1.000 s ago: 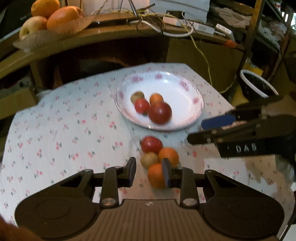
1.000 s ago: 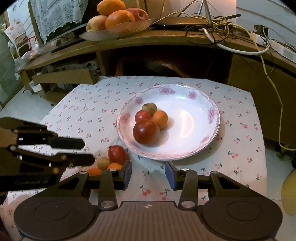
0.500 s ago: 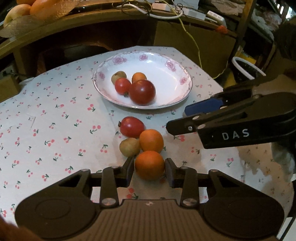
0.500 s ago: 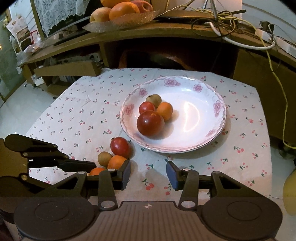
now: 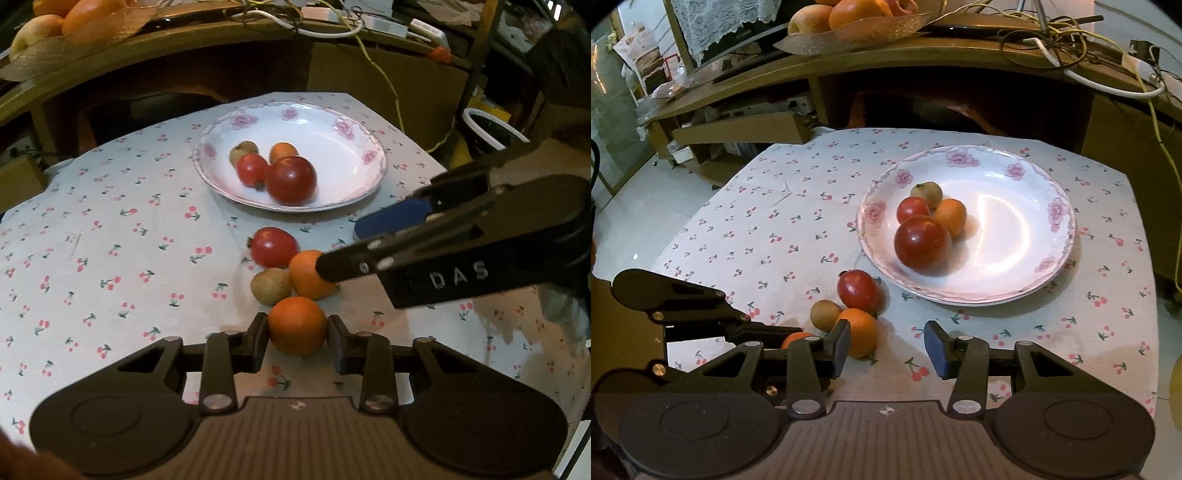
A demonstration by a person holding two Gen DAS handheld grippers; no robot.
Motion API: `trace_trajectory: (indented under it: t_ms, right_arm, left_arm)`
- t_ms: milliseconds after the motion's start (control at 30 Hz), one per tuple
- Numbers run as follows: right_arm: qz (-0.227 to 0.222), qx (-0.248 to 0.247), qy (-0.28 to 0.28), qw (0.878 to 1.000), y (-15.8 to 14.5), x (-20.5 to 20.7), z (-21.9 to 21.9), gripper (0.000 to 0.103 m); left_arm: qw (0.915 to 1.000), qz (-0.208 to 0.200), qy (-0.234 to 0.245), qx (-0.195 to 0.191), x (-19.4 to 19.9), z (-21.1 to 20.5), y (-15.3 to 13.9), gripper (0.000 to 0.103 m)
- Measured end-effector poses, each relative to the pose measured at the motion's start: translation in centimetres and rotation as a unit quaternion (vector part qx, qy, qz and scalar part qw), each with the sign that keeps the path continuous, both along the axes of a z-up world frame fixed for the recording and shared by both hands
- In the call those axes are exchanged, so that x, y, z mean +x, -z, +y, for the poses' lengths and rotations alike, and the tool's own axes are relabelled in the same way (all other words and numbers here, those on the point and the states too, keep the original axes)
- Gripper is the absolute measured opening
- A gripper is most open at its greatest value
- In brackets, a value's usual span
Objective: Organize fruits
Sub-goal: 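Grasp an orange with the right gripper while the left grasps another orange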
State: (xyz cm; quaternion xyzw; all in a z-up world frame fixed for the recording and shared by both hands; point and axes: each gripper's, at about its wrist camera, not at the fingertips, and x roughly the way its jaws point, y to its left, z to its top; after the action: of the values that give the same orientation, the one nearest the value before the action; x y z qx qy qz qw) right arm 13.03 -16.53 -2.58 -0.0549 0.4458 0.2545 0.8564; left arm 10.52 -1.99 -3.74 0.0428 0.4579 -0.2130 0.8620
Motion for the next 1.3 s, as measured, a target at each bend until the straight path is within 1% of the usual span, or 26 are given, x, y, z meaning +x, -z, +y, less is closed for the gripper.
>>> trace_trajectory:
  t_ms: [233,467,600,667,733,800,1100,1200,1300]
  right_arm:
    - [0.012,-0.003,-0.017,1.0,0.7,-0.1,1.1,0.047]
    - [0.018,-0.011,-0.019,1.0,1.5,0.4,2.2,0.047]
    - [0.021,-0.024,-0.029,0.999,2.0,0.5,2.9,0.047]
    - [0.016,-0.032,-0.032,0.999,2.0,0.3,3.2,0.043]
    - [0.015,-0.038,-0.032,0.999,2.0,0.4,3.3,0.036]
    - [0.015,-0.041,-0.029,0.999,1.9,0.4,3.3,0.032]
    - [0.001,-0.054,-0.033,0.998,1.3,-0.3,3.0,0.032]
    - [-0.007,-0.065,-0.033,0.997,1.0,-0.7,2.6,0.032]
    - [-0.014,-0.084,-0.031,0.996,1.4,-0.8,2.5,0.032]
  left_arm:
    - [0.9999,0.003,-0.011,0.003,0.0,1.1,0.2,0.039]
    - [0.9999,0.003,-0.015,0.007,-0.1,1.4,0.3,0.039]
    - [0.9998,0.004,-0.016,0.009,-0.1,1.5,0.5,0.039]
    - [0.9998,0.004,-0.016,0.01,0.0,1.5,0.5,0.039]
    - [0.9998,0.003,-0.015,0.01,0.0,1.5,0.5,0.039]
    - [0.9998,0.002,-0.015,0.011,0.0,1.4,0.5,0.039]
    - [0.9999,-0.007,-0.004,0.013,-0.4,1.2,0.1,0.039]
    - [0.9999,-0.002,-0.002,0.017,-0.3,1.0,0.4,0.039]
    - [0.9997,-0.006,0.001,0.022,-0.3,0.8,0.4,0.039]
